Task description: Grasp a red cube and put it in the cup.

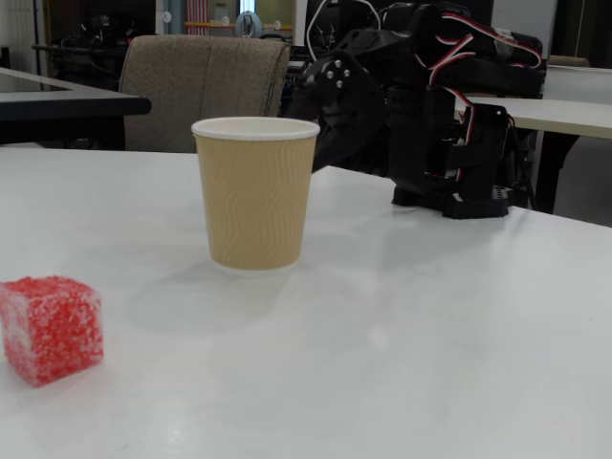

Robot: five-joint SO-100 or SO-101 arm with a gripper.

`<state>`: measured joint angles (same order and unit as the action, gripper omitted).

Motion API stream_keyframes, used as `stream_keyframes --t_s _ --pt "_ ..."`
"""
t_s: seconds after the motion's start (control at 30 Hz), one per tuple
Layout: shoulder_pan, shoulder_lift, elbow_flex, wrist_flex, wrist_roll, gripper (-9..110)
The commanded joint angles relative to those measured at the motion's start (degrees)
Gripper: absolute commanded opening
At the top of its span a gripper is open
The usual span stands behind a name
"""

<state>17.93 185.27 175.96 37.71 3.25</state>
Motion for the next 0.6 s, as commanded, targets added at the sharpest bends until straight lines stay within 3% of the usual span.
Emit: stream_keyframes --t_s 0.0,0.33,0.57 --pt "0.62 -0.79 1.58 -0.18 -0.18 5" --pt "2.55 -22.41 -16.52 0.53 -1.14 4" --pt "4.31 -37.88 -28.65 0.97 -11.87 4"
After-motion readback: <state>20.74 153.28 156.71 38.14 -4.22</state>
